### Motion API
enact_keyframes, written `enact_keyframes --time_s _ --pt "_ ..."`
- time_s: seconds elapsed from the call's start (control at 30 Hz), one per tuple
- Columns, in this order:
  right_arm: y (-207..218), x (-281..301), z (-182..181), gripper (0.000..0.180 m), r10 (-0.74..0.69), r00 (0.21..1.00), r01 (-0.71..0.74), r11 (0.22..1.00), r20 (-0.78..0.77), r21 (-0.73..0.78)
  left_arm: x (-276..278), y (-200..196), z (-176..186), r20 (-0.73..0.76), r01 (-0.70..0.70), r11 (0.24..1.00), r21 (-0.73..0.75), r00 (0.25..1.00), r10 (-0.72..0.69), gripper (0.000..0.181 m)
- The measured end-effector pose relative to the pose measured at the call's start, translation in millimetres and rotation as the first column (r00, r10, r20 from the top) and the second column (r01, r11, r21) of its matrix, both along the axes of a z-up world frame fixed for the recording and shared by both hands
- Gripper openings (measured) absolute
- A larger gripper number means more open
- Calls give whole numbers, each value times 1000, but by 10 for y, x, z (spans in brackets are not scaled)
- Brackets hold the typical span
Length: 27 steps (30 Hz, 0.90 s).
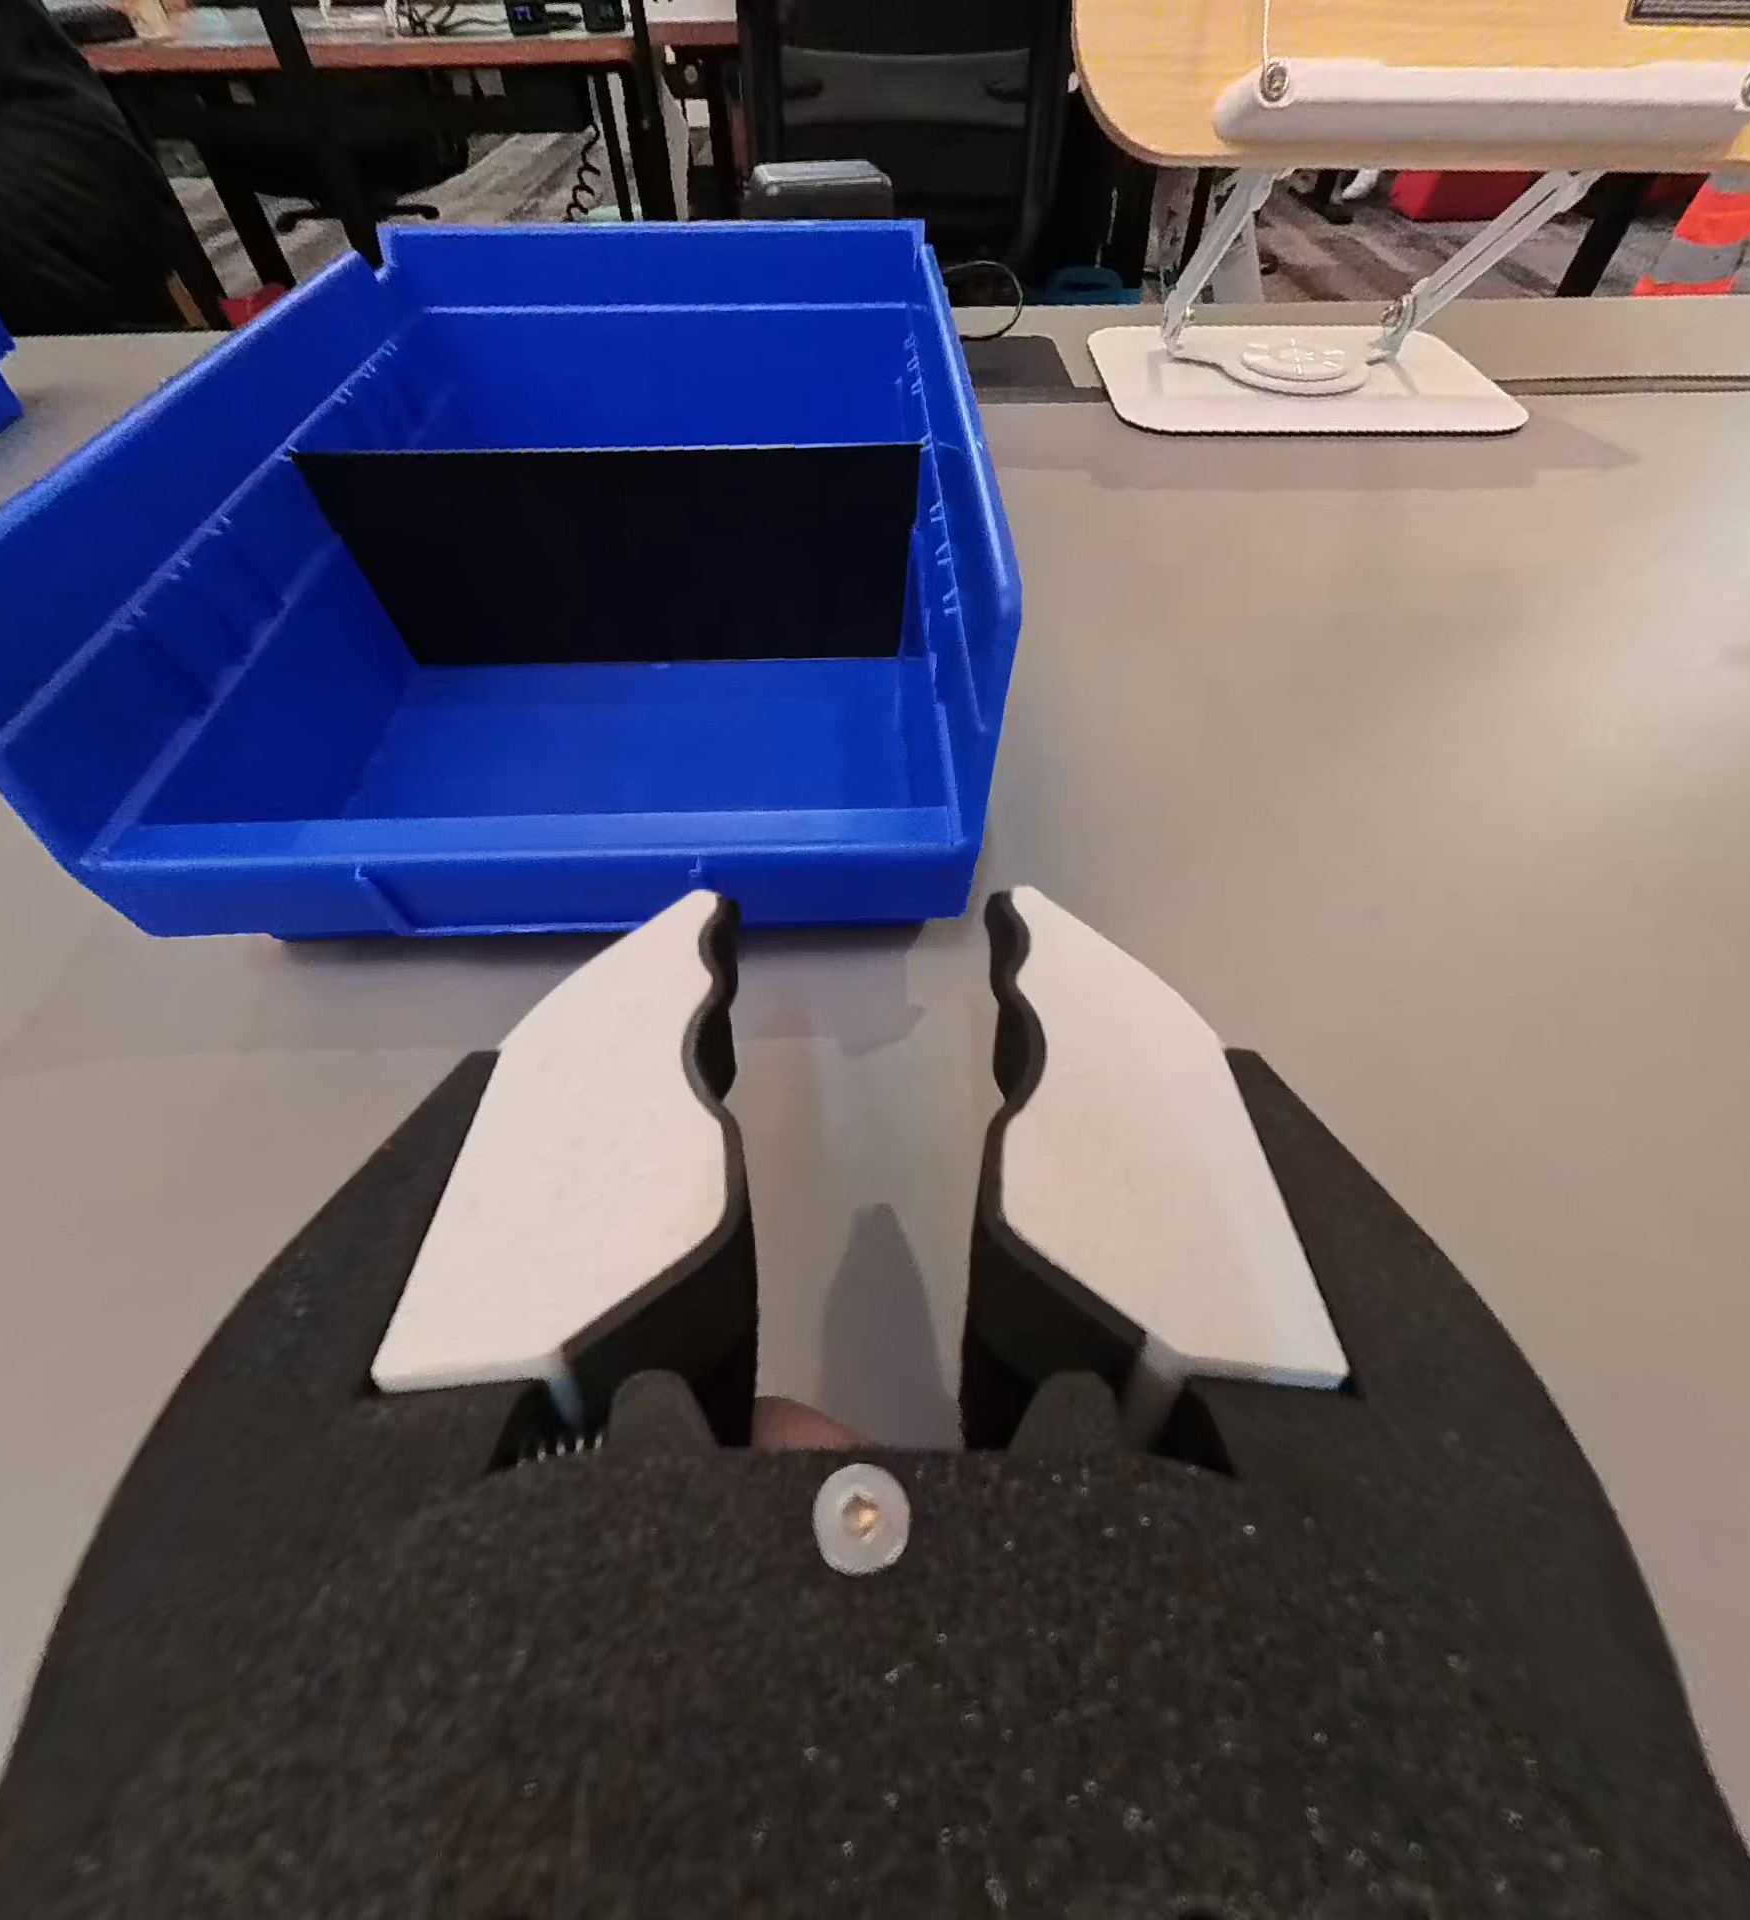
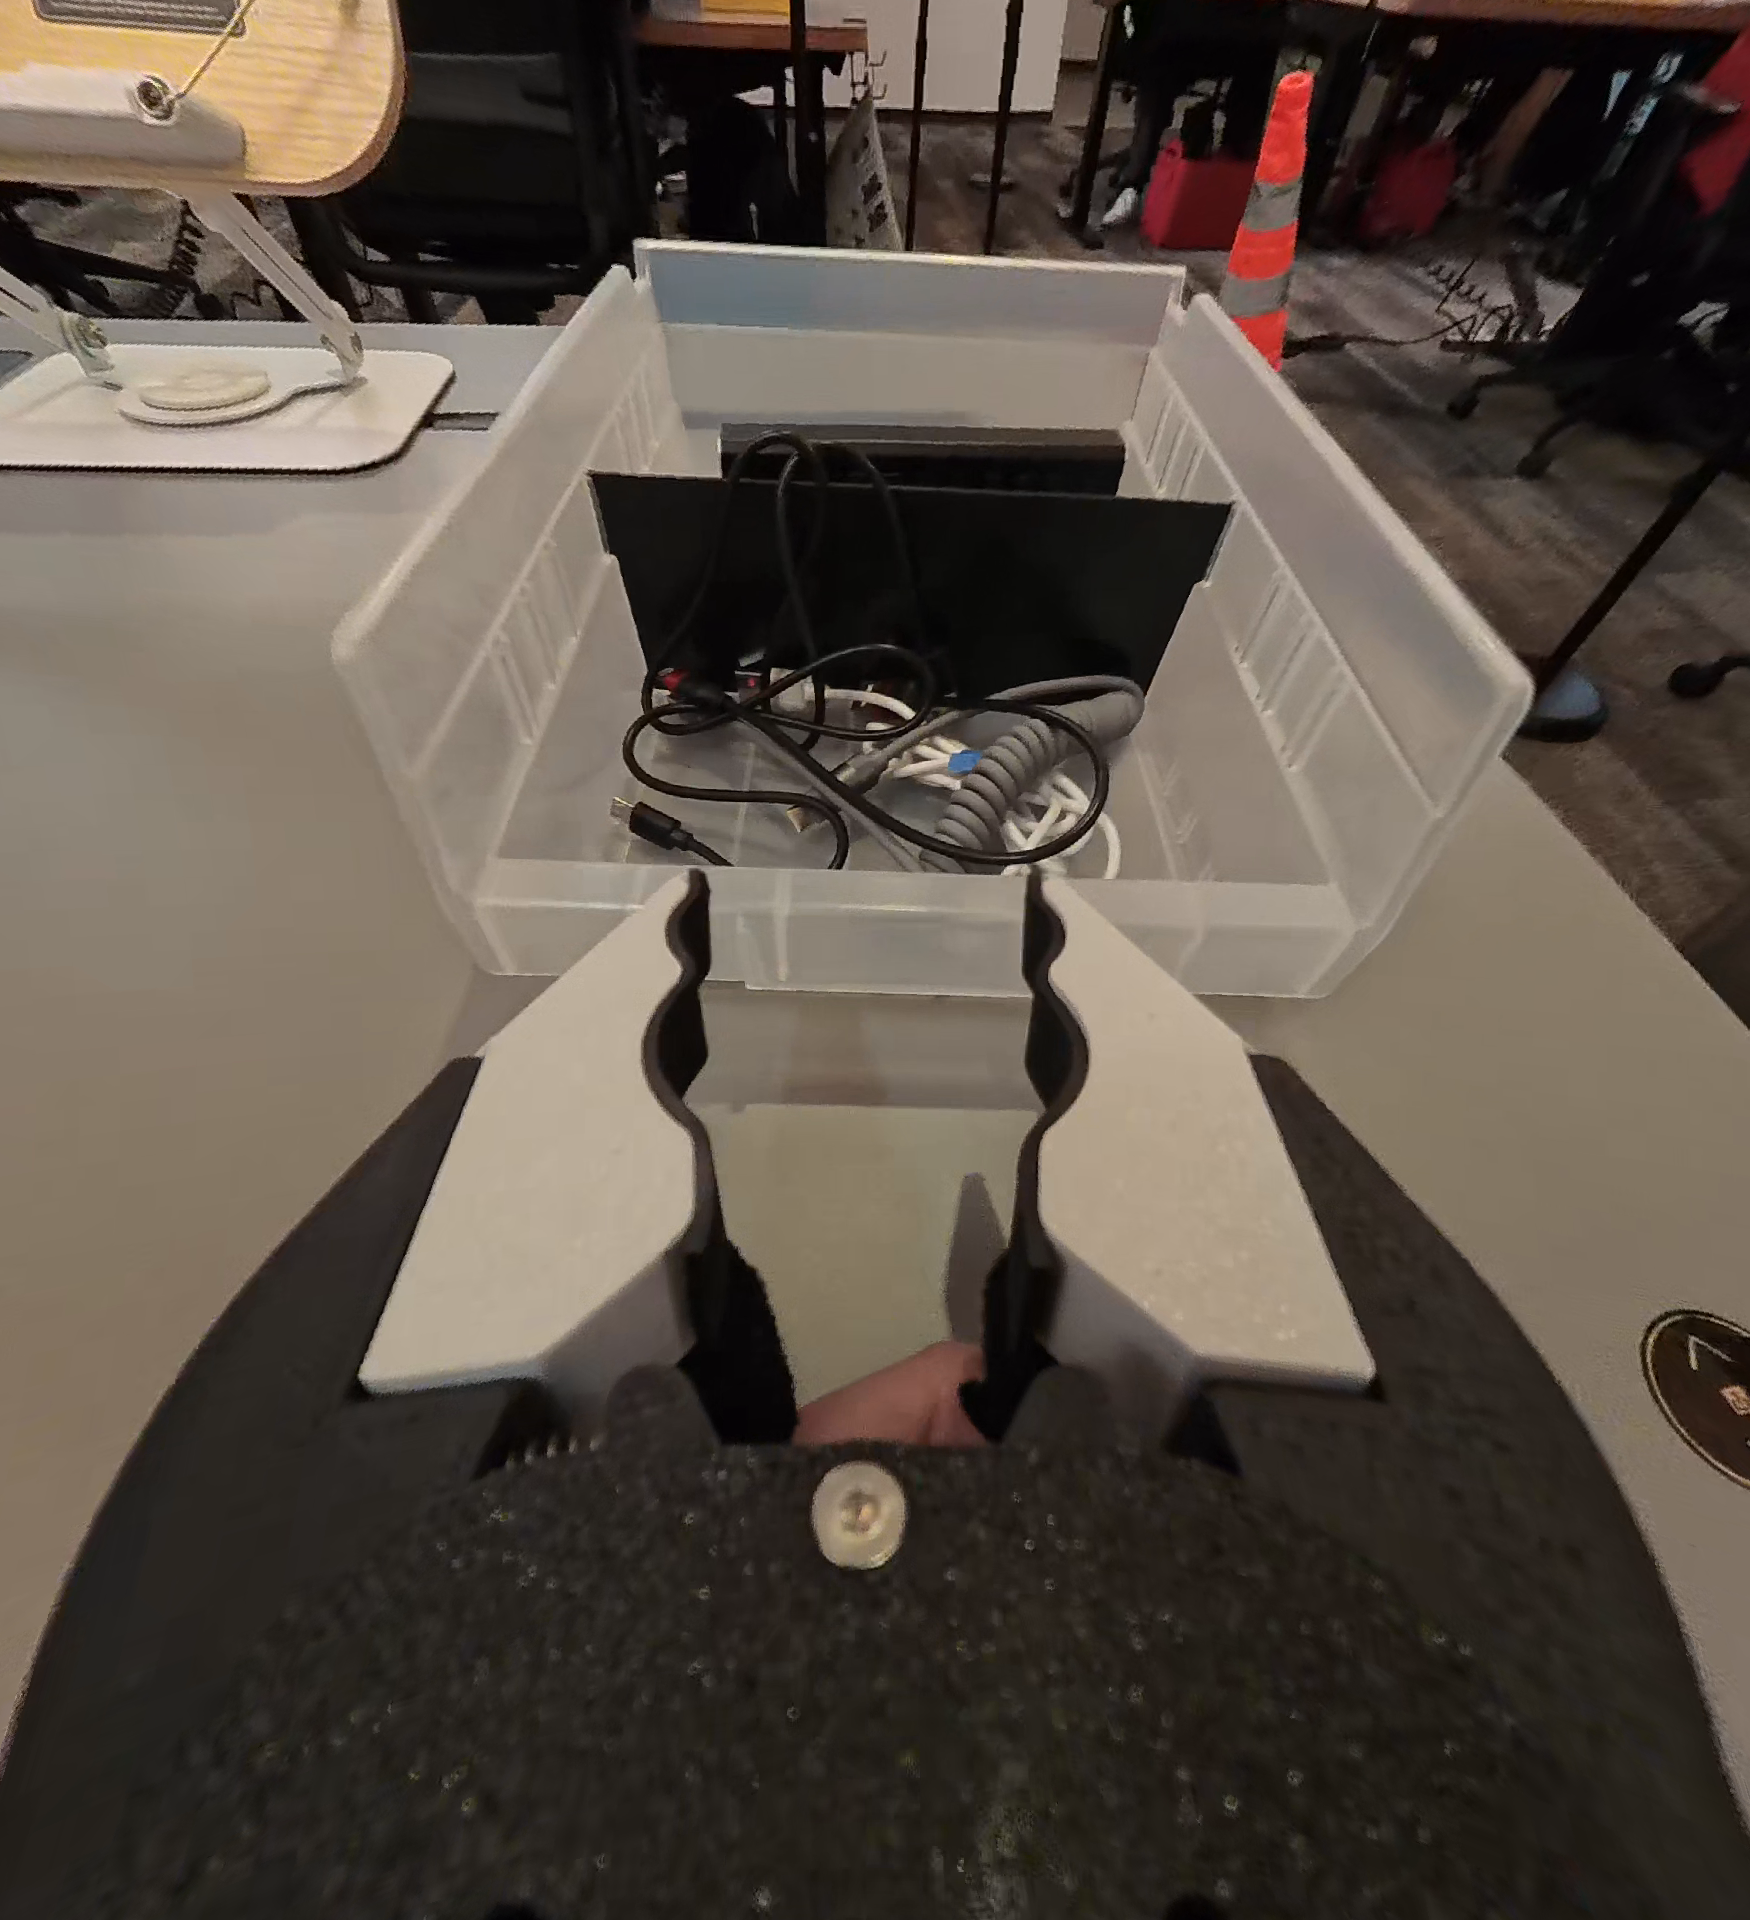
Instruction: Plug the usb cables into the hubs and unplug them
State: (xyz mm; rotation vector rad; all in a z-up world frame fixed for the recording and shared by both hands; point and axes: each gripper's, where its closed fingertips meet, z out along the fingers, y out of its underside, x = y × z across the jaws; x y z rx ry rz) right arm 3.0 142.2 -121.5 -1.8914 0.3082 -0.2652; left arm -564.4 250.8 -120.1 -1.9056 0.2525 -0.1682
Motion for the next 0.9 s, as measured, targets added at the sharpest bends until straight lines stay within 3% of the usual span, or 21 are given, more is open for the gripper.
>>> enact_keyframes --time_s 0.5,0.73,0.9 --pt "61 -135 32 59 35 998 -35 999 46 -2 -3 -45 -130 65 17 997 -78 998 -12 47" --pt "346 -647 136 64 216 972 -222 973 97 57 -196 -196 -176 36 -32 995 -96 999 36 47" --pt "671 -847 129 69 230 971 -234 970 60 62 -367 -328 -178 10 -65 994 -87 998 66 47"
